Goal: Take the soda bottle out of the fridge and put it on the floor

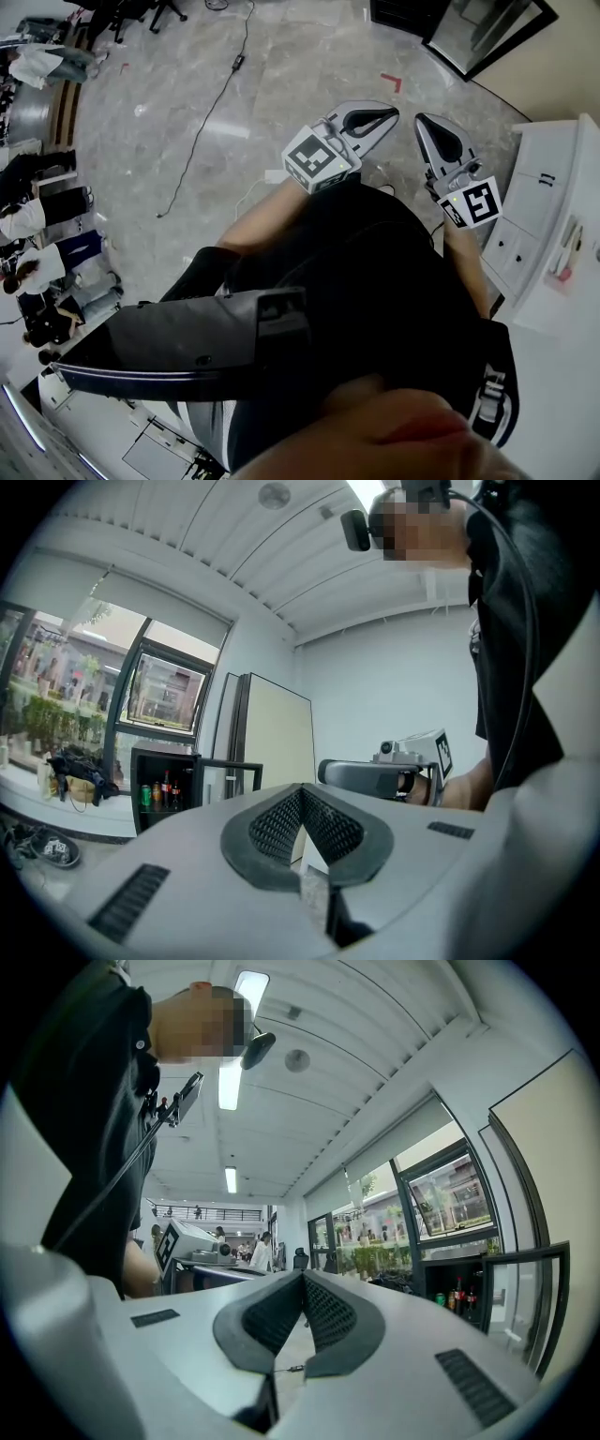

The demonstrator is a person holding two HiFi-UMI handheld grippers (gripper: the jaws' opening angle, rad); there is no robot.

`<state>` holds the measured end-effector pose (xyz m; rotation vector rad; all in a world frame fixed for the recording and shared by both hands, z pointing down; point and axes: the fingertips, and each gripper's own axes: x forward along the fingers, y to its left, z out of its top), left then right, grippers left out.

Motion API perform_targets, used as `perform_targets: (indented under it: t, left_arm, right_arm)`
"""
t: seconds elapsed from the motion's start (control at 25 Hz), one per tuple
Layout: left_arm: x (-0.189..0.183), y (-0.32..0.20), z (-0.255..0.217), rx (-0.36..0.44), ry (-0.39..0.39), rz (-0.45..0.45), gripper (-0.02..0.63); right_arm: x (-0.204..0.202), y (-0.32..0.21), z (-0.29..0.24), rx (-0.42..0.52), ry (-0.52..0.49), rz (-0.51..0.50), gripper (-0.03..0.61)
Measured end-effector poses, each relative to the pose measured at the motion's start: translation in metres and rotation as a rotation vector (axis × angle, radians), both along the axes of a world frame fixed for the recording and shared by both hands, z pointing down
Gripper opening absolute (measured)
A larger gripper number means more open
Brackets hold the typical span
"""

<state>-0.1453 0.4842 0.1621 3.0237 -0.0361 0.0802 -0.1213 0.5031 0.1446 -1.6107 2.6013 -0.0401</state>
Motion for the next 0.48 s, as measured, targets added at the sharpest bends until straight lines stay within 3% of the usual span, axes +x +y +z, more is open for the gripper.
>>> perform_targets:
  t: [0.48]
  left_arm:
    - [0.014,-0.128,0.007,-0.014,0.018,0.079,0.003]
  right_arm:
    - [0.008,-0.114,0.014,-0.058,0.046,0.033,0.005]
